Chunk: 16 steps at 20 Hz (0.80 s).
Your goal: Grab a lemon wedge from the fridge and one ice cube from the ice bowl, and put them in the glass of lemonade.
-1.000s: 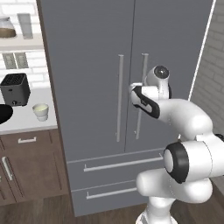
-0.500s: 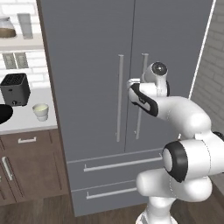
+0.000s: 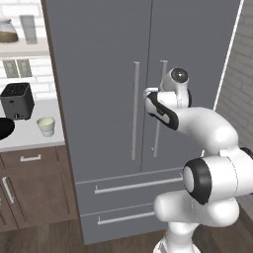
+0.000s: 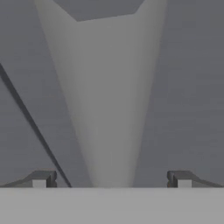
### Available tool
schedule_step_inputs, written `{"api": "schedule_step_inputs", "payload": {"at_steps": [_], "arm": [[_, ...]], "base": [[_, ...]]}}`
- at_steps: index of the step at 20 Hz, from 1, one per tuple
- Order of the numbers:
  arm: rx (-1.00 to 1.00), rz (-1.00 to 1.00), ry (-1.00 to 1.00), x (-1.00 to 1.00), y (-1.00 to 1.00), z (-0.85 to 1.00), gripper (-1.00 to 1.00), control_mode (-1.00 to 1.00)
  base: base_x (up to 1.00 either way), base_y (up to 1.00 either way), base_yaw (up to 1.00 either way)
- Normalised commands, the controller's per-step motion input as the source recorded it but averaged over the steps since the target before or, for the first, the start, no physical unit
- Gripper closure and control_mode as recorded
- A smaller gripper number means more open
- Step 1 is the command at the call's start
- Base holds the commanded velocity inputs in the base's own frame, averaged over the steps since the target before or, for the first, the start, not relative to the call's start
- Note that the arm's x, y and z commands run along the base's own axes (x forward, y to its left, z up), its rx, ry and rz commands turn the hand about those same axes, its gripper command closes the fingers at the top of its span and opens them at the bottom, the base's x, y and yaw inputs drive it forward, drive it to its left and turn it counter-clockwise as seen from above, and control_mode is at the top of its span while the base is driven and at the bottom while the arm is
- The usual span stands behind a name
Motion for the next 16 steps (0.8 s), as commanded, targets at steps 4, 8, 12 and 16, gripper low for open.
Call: {"api": "schedule_step_inputs", "payload": {"at_steps": [4, 8, 12, 16], "arm": [[0.00, 0.00, -0.01, 0.03, 0.00, -0.09, -1.00, -1.00], [0.00, 0.00, 0.00, 0.08, 0.00, 0.00, 1.00, -1.00], [0.00, 0.00, 0.02, 0.07, 0.00, 0.00, 1.00, -1.00], [0.00, 0.00, 0.04, 0.02, 0.00, 0.00, 1.00, -1.00]], "base": [[0.00, 0.00, 0.00], [0.00, 0.00, 0.00], [0.00, 0.00, 0.00], [0.00, 0.00, 0.00]]}}
